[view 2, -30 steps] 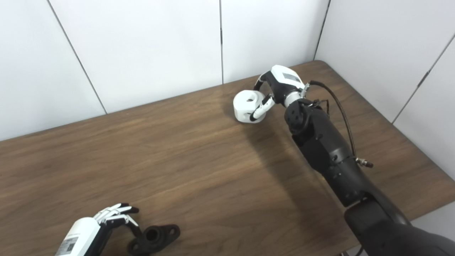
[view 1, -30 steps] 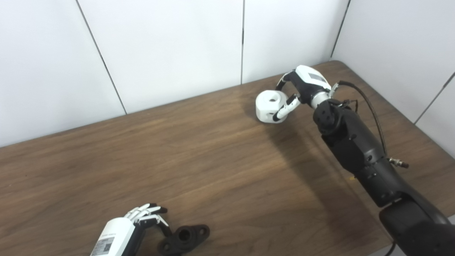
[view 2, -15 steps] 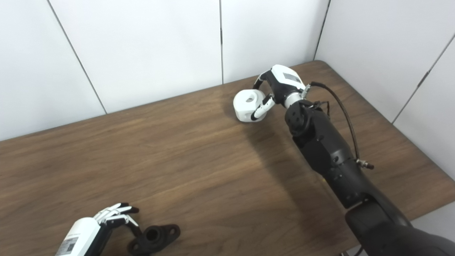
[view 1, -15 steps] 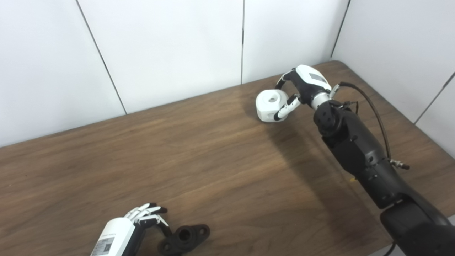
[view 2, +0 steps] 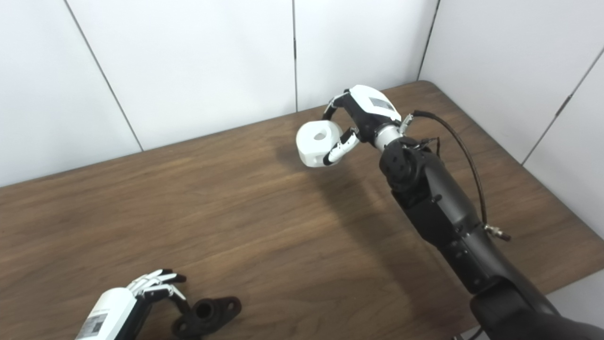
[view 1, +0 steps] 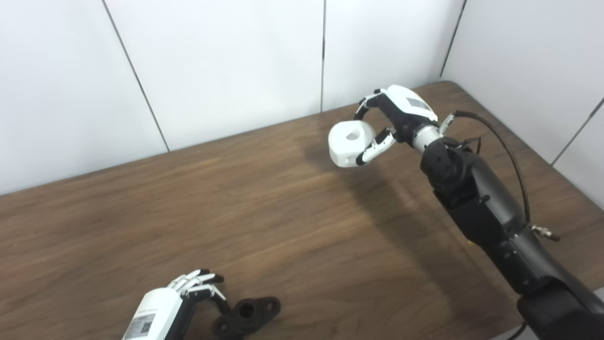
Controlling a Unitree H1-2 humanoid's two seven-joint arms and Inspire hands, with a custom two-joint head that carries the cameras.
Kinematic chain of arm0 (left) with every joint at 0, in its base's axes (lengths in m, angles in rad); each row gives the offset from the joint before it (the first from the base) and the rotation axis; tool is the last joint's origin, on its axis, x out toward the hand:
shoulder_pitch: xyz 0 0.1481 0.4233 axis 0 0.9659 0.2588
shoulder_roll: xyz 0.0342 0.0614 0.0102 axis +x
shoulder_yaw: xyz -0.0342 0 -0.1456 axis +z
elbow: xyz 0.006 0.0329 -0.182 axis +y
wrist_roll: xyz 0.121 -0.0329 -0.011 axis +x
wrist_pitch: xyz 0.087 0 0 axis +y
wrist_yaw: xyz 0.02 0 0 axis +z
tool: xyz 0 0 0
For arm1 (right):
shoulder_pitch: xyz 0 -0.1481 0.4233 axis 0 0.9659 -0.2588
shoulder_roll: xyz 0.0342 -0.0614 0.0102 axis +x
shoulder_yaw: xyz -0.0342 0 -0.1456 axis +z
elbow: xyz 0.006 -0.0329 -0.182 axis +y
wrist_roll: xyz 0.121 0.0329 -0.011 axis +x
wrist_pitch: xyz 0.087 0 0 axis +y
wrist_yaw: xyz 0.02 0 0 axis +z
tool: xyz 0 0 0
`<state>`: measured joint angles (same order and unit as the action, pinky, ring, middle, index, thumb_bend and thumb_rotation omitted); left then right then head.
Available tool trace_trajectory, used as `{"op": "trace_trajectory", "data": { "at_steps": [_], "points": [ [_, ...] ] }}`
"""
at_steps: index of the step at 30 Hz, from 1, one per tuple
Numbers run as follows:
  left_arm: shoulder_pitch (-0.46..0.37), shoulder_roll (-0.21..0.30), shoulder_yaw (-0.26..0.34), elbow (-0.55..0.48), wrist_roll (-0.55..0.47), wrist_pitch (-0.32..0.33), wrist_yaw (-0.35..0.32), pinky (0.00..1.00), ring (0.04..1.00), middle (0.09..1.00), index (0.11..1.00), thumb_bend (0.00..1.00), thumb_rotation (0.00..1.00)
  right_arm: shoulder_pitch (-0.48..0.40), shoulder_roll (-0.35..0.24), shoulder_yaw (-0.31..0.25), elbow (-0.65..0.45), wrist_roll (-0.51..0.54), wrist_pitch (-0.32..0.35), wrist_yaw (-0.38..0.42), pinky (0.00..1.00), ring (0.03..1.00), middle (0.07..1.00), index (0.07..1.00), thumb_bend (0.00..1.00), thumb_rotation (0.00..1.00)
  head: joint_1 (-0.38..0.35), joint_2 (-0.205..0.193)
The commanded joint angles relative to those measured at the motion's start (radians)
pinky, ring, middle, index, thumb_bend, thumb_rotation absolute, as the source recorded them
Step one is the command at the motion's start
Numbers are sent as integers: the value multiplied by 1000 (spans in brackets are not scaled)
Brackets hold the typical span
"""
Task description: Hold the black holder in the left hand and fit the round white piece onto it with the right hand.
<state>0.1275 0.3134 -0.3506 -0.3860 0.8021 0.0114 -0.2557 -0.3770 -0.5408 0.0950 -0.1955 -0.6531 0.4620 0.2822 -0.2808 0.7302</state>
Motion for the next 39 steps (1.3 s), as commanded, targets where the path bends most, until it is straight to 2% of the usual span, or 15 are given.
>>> {"op": "trace_trajectory", "data": {
  "at_steps": [1, 6, 8, 16, 30, 33, 39],
  "points": [
    [30, 7, -23, 11, 19, 39, -69, 856, 880, 802, 488, 516, 54, -19, -28, -17, -75, -10, -2, 4, 1000, 938, 827, 485, 524, 137, 15, 3],
    [25, -15, -38, 7, 39, 54, -78, 871, 886, 806, 488, 516, 54, 20, -7, -30, -206, -4, 4, 48, 1000, 929, 821, 484, 525, 137, 87, 20],
    [21, -26, -46, 5, 57, 63, -85, 874, 888, 807, 489, 515, 53, 41, -1, -32, -271, -2, 6, 90, 1000, 940, 821, 483, 525, 138, 130, 31],
    [6, -57, -69, 11, 107, 87, -89, 867, 887, 804, 489, 515, 55, 105, 81, -84, -455, -24, 7, 266, 1000, 948, 825, 483, 524, 137, 193, 59],
    [-22, -88, -93, 3, 149, 132, -134, 873, 880, 803, 489, 516, 54, 145, 235, -175, -636, -64, 8, 589, 1000, 932, 829, 482, 526, 142, 257, 113],
    [-26, -92, -97, -1, 154, 141, -147, 872, 878, 804, 489, 516, 54, 159, 261, -182, -652, -65, 7, 622, 1000, 932, 827, 482, 526, 144, 261, 120],
    [-32, -97, -102, -7, 166, 151, -156, 858, 872, 805, 489, 516, 54, 181, 290, -160, -662, -47, 7, 630, 1000, 927, 821, 481, 526, 145, 264, 131]
  ]
}}
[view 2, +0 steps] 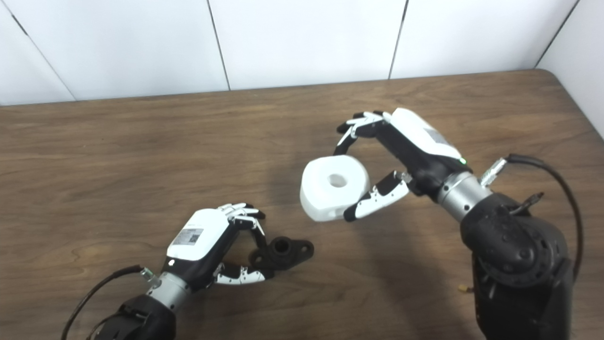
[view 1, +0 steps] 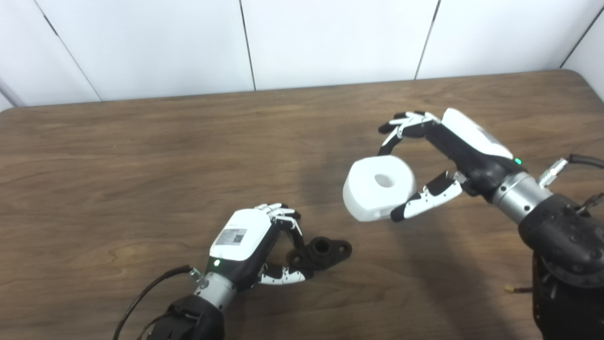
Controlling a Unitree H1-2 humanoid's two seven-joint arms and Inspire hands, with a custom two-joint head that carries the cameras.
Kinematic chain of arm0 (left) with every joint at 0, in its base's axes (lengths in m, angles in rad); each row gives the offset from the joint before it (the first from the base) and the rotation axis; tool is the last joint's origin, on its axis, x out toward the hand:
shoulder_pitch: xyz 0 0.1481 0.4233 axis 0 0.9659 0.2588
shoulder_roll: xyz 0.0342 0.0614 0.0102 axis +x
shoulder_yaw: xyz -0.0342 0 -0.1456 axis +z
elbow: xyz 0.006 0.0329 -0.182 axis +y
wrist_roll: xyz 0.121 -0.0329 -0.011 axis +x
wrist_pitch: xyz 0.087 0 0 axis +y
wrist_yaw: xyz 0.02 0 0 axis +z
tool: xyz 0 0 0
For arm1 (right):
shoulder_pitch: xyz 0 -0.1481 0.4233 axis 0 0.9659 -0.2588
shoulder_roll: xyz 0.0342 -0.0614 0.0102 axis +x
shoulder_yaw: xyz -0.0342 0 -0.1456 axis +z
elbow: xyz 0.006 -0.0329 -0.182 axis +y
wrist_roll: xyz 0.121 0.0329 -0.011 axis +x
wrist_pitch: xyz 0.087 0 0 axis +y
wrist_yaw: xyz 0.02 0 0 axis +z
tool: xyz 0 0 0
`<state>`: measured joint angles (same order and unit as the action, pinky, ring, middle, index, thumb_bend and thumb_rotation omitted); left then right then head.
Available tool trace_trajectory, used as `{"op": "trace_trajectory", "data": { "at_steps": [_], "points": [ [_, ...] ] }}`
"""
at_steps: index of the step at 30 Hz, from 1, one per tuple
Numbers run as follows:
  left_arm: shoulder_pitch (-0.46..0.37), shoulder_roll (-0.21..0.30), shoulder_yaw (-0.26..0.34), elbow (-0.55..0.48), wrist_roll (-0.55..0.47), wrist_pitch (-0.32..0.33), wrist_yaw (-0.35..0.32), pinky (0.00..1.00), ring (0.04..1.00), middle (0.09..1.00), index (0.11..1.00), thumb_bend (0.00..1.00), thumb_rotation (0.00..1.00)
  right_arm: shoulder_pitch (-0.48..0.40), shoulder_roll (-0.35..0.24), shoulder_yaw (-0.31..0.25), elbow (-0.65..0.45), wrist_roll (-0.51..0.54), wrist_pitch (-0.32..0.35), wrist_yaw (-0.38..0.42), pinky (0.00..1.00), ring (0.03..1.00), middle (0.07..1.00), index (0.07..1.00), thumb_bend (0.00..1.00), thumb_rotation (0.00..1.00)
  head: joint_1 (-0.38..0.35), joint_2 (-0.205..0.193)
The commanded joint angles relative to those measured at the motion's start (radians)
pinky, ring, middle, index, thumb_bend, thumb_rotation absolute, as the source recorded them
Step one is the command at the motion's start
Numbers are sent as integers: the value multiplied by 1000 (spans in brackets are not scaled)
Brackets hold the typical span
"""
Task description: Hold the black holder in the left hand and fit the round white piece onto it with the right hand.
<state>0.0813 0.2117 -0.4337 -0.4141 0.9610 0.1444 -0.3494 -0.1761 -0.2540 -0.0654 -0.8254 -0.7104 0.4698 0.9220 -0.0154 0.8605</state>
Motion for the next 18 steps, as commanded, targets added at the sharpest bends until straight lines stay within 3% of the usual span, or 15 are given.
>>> {"op": "trace_trajectory", "data": {
  "at_steps": [1, 18],
  "points": [
    [13, 4, -20, 20, 8, 20, -65, 857, 872, 805, 489, 516, 54, -15, 11, 7, -34, 8, -1, -5, 1000, 927, 822, 481, 526, 145, 0, 2],
    [1, -15, -22, 15, 23, 31, -85, 855, 875, 806, 489, 515, 55, 13, 66, 90, -14, 12, -2, -44, 1000, 938, 826, 481, 526, 142, 5, 15]
  ]
}}
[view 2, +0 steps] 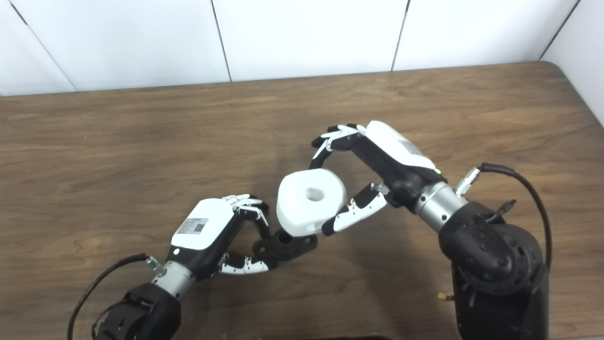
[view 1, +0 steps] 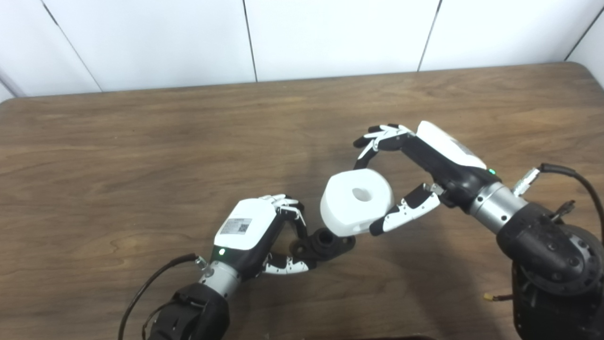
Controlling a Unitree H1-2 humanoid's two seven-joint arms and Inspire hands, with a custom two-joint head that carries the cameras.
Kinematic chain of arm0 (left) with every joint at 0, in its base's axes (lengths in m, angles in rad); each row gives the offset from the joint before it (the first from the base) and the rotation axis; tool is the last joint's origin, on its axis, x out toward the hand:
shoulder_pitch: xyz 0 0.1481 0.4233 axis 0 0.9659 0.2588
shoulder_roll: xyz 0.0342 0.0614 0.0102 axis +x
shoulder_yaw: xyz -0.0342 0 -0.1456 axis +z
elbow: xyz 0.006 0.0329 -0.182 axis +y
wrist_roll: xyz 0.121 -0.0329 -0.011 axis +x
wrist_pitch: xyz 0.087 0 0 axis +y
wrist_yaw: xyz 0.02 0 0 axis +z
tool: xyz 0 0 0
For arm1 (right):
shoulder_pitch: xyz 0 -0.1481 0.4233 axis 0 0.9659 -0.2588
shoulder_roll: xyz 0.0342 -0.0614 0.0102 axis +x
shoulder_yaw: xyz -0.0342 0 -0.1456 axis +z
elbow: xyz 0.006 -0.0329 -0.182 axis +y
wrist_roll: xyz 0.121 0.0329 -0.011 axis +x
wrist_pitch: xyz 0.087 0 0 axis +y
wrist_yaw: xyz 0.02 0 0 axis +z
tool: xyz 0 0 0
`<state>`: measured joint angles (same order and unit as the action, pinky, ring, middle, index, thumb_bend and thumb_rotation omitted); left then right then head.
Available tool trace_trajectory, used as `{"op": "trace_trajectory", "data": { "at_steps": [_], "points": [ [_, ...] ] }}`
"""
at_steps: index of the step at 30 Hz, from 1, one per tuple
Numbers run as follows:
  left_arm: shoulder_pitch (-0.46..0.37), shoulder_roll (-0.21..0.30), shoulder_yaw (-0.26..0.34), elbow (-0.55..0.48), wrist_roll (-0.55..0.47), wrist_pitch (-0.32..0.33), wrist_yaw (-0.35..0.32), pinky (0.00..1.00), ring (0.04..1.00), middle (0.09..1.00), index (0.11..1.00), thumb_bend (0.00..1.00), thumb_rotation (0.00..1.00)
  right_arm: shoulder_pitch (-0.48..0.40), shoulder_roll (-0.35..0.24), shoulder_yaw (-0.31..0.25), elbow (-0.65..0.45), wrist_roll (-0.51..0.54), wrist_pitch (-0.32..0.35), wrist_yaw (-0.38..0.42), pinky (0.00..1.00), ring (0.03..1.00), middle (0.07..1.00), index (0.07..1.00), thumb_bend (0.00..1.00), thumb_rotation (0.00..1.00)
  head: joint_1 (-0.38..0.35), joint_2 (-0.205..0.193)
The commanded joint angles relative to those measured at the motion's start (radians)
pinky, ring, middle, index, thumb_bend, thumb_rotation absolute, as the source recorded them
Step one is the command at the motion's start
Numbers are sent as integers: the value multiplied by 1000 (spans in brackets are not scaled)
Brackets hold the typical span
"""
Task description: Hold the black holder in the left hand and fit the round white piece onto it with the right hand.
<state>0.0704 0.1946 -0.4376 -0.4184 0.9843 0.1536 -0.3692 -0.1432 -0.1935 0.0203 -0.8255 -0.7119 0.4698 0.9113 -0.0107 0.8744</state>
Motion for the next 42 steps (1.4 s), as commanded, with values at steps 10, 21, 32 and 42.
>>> {"op": "trace_trajectory", "data": {
  "at_steps": [10, 21, 32, 42],
  "points": [
    [3, -16, -29, 30, 17, 31, -59, 854, 875, 804, 489, 515, 56, -20, -14, 72, 32, 26, -8, -105, 1000, 933, 826, 481, 526, 141, 33, 6],
    [-2, -28, -41, 26, 24, 53, -66, 856, 875, 808, 489, 514, 57, -3, -48, 123, 92, 45, -30, -182, 1000, 926, 817, 481, 526, 142, 40, 9],
    [-1, -31, -39, 19, 32, 48, -72, 847, 870, 806, 489, 514, 56, 13, -84, 153, 99, 61, -27, -224, 1000, 931, 822, 482, 526, 140, 41, 10],
    [-4, -32, -37, 16, 34, 51, -76, 844, 871, 806, 489, 514, 56, 23, -96, 168, 99, 71, -30, -246, 1000, 936, 818, 482, 526, 140, 36, 20]
  ]
}}
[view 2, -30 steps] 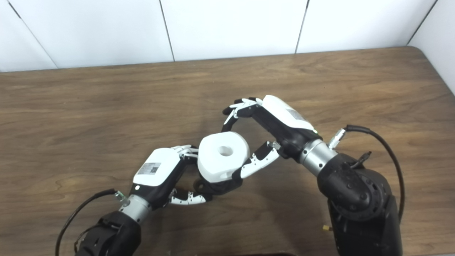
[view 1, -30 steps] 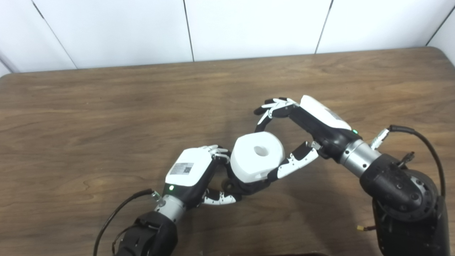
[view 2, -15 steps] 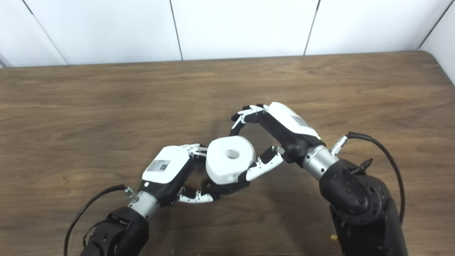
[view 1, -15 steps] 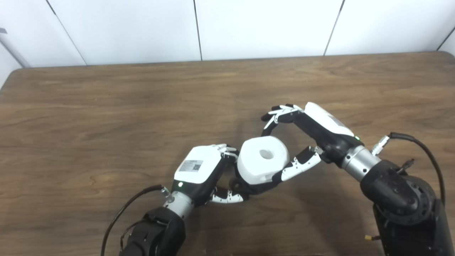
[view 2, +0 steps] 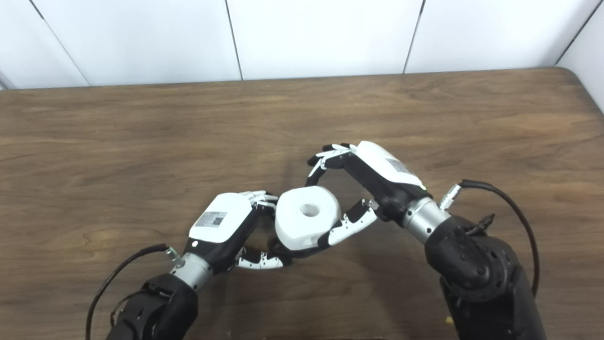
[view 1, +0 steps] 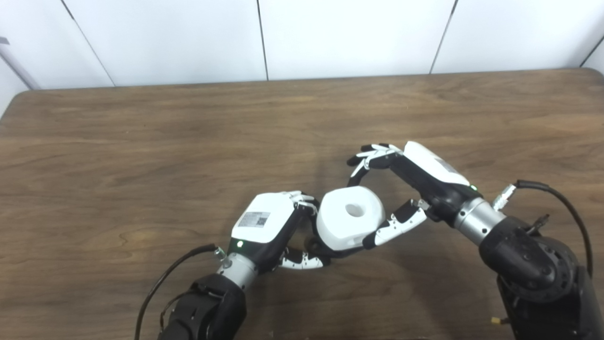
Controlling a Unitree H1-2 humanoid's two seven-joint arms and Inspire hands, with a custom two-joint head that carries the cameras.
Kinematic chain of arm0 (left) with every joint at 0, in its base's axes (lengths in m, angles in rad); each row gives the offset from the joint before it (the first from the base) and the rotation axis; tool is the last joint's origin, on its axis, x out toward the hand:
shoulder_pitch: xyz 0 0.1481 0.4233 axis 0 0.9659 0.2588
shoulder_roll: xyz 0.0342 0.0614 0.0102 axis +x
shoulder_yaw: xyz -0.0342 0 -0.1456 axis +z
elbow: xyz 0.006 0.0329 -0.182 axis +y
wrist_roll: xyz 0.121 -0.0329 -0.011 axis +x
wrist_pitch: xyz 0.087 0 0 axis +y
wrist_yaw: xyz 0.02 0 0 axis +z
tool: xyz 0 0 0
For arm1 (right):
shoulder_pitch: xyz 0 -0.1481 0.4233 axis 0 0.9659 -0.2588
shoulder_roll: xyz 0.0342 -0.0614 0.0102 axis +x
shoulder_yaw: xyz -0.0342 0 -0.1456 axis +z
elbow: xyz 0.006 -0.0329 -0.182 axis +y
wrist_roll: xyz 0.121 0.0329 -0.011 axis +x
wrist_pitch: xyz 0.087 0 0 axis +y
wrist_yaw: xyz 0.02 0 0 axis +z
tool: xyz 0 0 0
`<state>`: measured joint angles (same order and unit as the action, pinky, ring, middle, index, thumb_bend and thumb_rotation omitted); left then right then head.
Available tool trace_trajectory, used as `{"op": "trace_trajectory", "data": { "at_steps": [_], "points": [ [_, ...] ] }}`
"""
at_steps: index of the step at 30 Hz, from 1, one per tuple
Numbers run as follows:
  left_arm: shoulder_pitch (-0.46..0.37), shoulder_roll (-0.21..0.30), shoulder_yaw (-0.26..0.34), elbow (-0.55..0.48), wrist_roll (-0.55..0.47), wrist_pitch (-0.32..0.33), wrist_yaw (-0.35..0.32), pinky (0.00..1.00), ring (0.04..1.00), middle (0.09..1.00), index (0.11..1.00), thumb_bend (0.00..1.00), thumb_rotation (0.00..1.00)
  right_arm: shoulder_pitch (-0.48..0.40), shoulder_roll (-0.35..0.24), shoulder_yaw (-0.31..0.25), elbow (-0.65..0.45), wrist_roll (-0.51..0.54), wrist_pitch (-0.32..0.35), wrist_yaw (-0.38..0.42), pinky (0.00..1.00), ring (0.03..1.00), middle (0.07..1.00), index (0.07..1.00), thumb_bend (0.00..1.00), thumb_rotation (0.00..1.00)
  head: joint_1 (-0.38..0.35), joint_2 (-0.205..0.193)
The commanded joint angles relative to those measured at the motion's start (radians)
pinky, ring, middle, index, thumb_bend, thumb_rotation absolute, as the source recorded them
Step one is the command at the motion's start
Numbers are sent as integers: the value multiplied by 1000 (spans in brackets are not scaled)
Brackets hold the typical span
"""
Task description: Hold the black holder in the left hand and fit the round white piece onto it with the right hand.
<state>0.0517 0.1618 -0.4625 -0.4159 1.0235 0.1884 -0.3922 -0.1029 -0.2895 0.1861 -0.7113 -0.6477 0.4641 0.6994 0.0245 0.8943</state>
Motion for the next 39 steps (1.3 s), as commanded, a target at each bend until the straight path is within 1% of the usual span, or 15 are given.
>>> {"op": "trace_trajectory", "data": {
  "at_steps": [1, 7, 13, 24, 33, 39],
  "points": [
    [15, 0, -12, 13, -5, 15, -53, 844, 871, 807, 489, 514, 56, -16, 0, 5, -15, 5, -24, -36, 1000, 936, 818, 482, 526, 140, 0, 0],
    [15, 1, -12, 14, -9, 10, -47, 840, 868, 804, 489, 515, 56, 1, -3, 22, -17, 3, -24, -48, 1000, 941, 818, 482, 526, 139, -2, 1],
    [15, 0, -11, 6, -7, 15, -56, 846, 872, 806, 489, 515, 56, 12, -7, 39, -18, -10, -24, -54, 1000, 940, 816, 482, 526, 141, -1, 5],
    [17, -1, -10, -4, -6, 21, -69, 846, 872, 807, 490, 514, 56, 22, -11, 44, -7, -15, -54, -90, 1000, 941, 819, 482, 526, 140, -8, 7],
    [18, 1, -10, -8, -6, 16, -67, 840, 870, 806, 489, 514, 56, 36, -23, 57, 1, -49, -113, -113, 1000, 941, 817, 482, 526, 140, -8, 7],
    [19, 0, -9, -5, -8, 14, -61, 840, 869, 804, 489, 515, 57, 44, -23, 70, 16, -68, -166, -136, 1000, 940, 812, 481, 526, 140, -8, 7]
  ]
}}
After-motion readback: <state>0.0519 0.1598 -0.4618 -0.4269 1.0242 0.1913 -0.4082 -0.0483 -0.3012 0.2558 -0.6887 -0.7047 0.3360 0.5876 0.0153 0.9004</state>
